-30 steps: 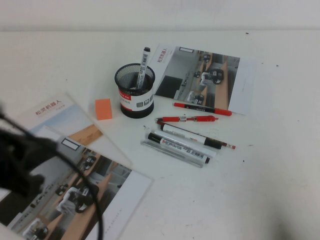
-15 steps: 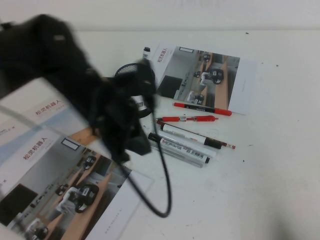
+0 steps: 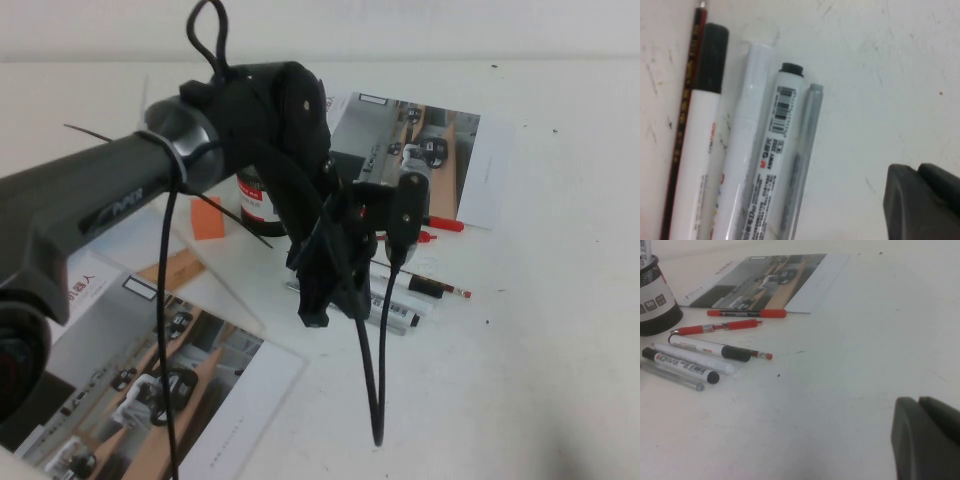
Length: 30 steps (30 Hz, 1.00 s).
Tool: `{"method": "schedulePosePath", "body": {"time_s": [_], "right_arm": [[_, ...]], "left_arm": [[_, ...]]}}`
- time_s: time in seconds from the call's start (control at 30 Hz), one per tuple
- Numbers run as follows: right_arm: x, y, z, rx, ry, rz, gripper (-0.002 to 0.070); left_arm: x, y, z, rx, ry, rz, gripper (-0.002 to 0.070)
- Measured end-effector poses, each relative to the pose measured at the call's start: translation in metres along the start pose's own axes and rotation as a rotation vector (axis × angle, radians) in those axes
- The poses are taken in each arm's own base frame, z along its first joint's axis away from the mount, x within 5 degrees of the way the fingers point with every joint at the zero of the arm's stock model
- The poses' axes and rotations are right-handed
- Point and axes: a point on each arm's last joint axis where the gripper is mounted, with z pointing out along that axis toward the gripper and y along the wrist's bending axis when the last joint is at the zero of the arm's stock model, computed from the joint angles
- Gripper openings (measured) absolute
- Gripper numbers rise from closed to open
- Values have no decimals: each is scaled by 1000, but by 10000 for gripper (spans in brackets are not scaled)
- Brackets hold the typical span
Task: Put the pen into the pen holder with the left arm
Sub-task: Pick up the pen on the table
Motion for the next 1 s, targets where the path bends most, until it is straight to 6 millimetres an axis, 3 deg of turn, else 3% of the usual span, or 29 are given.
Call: {"method": "schedulePosePath", "body": {"time_s": [0.07, 0.23, 0.33, 0.73, 1.0], "right_arm": [[0, 0, 0, 0, 0, 0, -20], [0, 0, 0, 0, 0, 0, -20], [0, 0, 0, 0, 0, 0, -20], [0, 0, 0, 0, 0, 0, -20], [0, 0, 0, -3, -1, 7, -20]], "left_arm": [[0, 0, 5, 9, 18, 23, 34], [5, 1, 13, 19, 99, 68, 211], [6, 2, 17, 16, 112, 86, 270], [13, 14, 46, -13, 134, 134, 291], [17, 18, 53, -40, 155, 149, 291]]}}
